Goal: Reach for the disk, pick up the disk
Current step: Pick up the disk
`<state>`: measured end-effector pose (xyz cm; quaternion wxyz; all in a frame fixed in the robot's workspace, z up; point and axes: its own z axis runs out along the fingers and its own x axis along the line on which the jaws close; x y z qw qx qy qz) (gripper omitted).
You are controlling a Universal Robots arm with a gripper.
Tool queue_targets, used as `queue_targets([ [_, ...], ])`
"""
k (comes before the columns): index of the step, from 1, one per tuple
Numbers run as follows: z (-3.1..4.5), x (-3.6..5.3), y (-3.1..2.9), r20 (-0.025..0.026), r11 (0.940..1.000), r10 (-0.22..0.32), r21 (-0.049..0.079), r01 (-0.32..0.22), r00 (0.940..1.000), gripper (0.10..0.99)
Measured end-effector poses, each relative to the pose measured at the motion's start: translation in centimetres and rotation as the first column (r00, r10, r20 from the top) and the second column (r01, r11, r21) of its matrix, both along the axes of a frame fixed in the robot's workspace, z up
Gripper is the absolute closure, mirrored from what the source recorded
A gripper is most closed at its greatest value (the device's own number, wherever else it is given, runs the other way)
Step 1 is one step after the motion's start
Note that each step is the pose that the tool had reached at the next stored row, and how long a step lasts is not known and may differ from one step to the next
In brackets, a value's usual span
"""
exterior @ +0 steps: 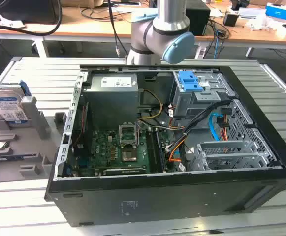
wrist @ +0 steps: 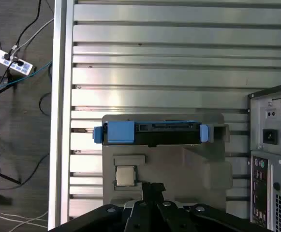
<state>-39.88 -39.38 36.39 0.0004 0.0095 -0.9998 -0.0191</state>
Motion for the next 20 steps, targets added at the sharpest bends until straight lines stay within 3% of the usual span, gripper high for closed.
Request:
queue_targets([
  [1,0.00,0.00,0.00,0.0000,1.0000,0.003,0.000,-0.003,1.0000,0.980],
  [5,0.00,0.00,0.00,0.0000,0.9951,0.099,0.000,-0.099,0.9951,0.980],
  [10,0.00,0.00,0.00,0.0000,0.9730,0.231,0.000,-0.231,0.9730,0.980],
  [12,0.00,0.00,0.00,0.0000,0.9611,0.276,0.000,-0.276,0.9611,0.980],
  [15,0.00,0.00,0.00,0.0000,0.9294,0.369,0.000,-0.369,0.9294,0.980],
  [20,0.00,0.00,0.00,0.0000,0.8895,0.457,0.000,-0.457,0.8895,0.980],
])
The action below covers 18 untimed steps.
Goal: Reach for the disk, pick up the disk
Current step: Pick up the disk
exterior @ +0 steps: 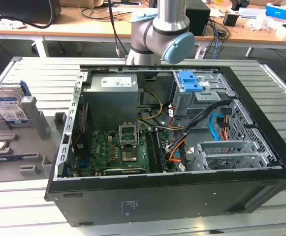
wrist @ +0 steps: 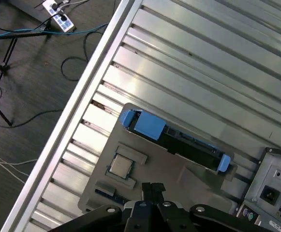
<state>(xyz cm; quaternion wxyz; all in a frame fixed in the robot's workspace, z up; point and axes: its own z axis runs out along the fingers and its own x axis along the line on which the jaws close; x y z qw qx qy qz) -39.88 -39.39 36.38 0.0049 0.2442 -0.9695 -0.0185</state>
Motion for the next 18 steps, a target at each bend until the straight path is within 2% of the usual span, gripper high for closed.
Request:
queue_targets([
  [5,0.00,0.00,0.00,0.0000,0.9973,0.074,0.000,-0.074,0.9973,0.980],
  [11,0.00,0.00,0.00,0.0000,0.9878,0.156,0.000,-0.156,0.9878,0.980],
  [16,0.00,0.00,0.00,0.0000,0.9753,0.221,0.000,-0.221,0.9753,0.980],
  [18,0.00,0.00,0.00,0.0000,0.9670,0.255,0.000,-0.255,0.9670,0.980],
])
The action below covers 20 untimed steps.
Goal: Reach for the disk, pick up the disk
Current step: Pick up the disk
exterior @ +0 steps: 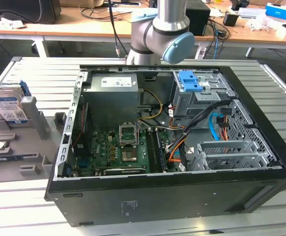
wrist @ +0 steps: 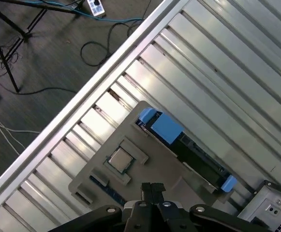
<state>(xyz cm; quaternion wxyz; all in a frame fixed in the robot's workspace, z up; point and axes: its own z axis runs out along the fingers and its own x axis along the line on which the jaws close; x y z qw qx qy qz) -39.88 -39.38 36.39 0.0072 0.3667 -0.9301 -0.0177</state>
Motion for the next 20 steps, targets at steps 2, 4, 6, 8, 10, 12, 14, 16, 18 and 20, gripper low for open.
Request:
queue_targets([
  [2,0.00,0.00,0.00,-0.0001,0.9997,0.025,0.000,-0.025,0.9997,0.980],
  [4,0.00,0.00,0.00,-0.0001,0.9981,0.062,0.000,-0.062,0.9981,0.980],
  [6,0.00,0.00,0.00,0.0000,0.9957,0.093,0.000,-0.093,0.9957,0.980],
  [8,0.00,0.00,0.00,0.0000,0.9925,0.122,0.000,-0.122,0.9925,0.980],
  [10,0.00,0.00,0.00,-0.0001,0.9879,0.155,0.000,-0.155,0.9879,0.980],
  [12,0.00,0.00,0.00,0.0000,0.9845,0.175,0.000,-0.175,0.9845,0.980],
  [14,0.00,0.00,0.00,0.0000,0.9780,0.209,0.000,-0.209,0.9780,0.980],
  [16,0.00,0.00,0.00,0.0000,0.9723,0.234,0.000,-0.234,0.9723,0.980],
  [18,0.00,0.00,0.00,0.0000,0.9664,0.257,0.000,-0.257,0.9664,0.980],
  [20,0.00,0.00,0.00,0.0000,0.9589,0.284,0.000,-0.284,0.9589,0.980],
])
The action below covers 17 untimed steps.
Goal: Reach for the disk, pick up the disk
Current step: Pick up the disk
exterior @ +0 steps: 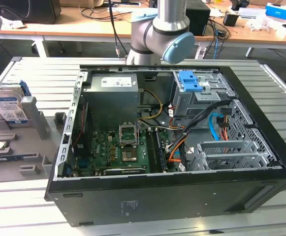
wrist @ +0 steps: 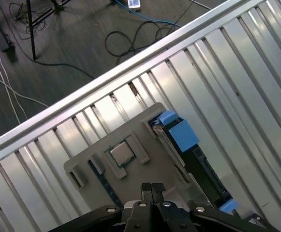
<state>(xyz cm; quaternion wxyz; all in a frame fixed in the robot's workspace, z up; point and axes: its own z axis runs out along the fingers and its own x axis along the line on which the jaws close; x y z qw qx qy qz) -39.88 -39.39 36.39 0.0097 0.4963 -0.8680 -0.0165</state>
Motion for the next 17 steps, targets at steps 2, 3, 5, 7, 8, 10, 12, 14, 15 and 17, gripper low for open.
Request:
queue_targets([
  [2,0.00,0.00,0.00,0.0000,0.9991,0.042,0.000,-0.042,0.9991,0.980],
  [3,0.00,0.00,0.00,0.0000,0.9987,0.051,0.000,-0.051,0.9987,0.980],
  [5,0.00,0.00,0.00,0.0000,0.9971,0.076,0.000,-0.076,0.9971,0.980],
  [7,0.00,0.00,0.00,0.0000,0.9955,0.095,0.000,-0.095,0.9955,0.980],
  [8,0.00,0.00,0.00,0.0000,0.9946,0.104,0.000,-0.104,0.9946,0.980],
  [10,0.00,0.00,0.00,0.0000,0.9909,0.134,0.000,-0.134,0.9909,0.980],
  [12,0.00,0.00,0.00,0.0000,0.9875,0.157,0.000,-0.157,0.9875,0.980],
  [14,0.00,0.00,0.00,0.0000,0.9811,0.193,0.000,-0.193,0.9811,0.980],
  [15,0.00,0.00,0.00,0.0000,0.9772,0.212,0.000,-0.212,0.9772,0.980],
  [17,0.00,0.00,0.00,0.0000,0.9725,0.233,0.000,-0.233,0.9725,0.980],
])
